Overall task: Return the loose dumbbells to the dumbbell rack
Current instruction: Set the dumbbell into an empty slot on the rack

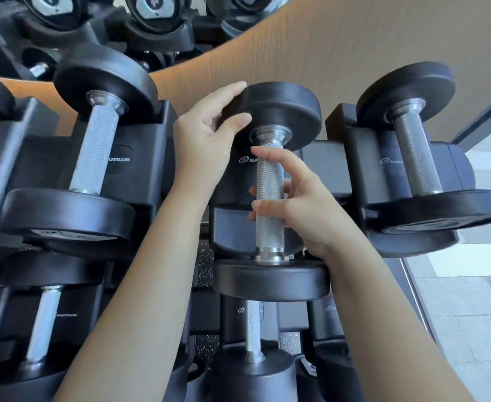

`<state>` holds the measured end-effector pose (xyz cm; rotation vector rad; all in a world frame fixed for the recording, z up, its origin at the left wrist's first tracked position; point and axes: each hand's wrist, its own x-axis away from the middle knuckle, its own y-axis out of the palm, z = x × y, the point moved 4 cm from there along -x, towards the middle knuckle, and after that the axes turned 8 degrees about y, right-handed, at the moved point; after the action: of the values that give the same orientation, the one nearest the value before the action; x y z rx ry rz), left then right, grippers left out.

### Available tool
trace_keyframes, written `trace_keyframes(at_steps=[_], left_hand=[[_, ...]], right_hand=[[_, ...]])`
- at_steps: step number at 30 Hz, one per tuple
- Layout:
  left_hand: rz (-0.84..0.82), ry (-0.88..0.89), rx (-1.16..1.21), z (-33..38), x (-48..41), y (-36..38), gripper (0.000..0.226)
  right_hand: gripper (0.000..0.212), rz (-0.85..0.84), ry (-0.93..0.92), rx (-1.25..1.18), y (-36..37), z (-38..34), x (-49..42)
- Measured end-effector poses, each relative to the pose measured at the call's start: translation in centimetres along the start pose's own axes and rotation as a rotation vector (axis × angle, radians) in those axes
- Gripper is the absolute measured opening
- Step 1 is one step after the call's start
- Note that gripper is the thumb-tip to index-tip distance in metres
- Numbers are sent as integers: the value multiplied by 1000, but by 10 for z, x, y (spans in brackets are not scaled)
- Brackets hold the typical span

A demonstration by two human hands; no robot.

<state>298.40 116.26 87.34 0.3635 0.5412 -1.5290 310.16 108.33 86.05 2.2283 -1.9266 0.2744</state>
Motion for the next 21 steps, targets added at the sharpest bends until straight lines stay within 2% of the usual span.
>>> trace_keyframes(at_steps=[12, 21], left_hand=[[74, 49, -23, -16, -26, 5, 41], [58, 120, -181, -14, -34, 4, 34]], right_hand=[[64, -3, -36, 11, -12, -11, -34], [63, 70, -36, 75, -11, -13, -52]])
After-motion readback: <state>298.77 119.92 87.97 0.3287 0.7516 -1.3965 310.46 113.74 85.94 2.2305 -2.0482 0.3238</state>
